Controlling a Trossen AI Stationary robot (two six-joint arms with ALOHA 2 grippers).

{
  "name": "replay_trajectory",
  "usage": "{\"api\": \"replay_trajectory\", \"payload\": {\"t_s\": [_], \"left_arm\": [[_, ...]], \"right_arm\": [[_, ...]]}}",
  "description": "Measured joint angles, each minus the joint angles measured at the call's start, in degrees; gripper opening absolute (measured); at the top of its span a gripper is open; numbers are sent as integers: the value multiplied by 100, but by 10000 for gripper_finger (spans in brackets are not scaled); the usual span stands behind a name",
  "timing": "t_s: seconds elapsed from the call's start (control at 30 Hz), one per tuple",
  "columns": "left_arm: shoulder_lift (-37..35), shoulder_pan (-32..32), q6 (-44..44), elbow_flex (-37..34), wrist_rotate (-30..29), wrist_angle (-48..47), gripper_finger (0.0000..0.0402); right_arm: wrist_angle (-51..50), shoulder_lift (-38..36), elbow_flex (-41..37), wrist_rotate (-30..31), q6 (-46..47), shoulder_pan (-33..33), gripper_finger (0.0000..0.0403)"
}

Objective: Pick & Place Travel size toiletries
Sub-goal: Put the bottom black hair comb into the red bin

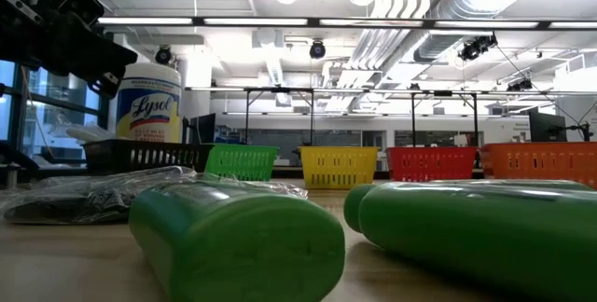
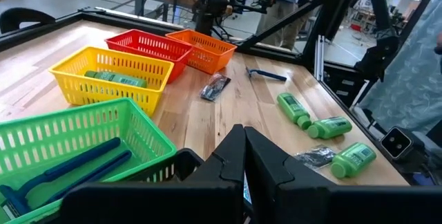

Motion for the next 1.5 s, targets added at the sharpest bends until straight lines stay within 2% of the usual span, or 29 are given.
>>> {"api": "replay_trajectory", "payload": {"t_s": [0.3,0.73,0.9,1.17,1.37,1.5], "left_arm": [[-1,0,-17,0,0,4,0],[0,0,-17,0,-2,7,0],[0,0,-17,0,-9,9,0],[1,0,-15,0,-13,9,0],[-1,0,-15,0,-17,15,0],[0,0,-57,0,-20,17,0]], "right_arm": [[-4,-1054,-563,385,-202,0,3],[941,-3096,-2117,1022,-633,-2,2],[1152,-3801,-2398,1343,-1070,-2,2],[1232,-4898,-2812,1380,-1615,-2,2],[1630,-4899,-2888,1502,-1874,-42,2],[2531,-4909,-2902,1355,-2379,-135,2]]}}
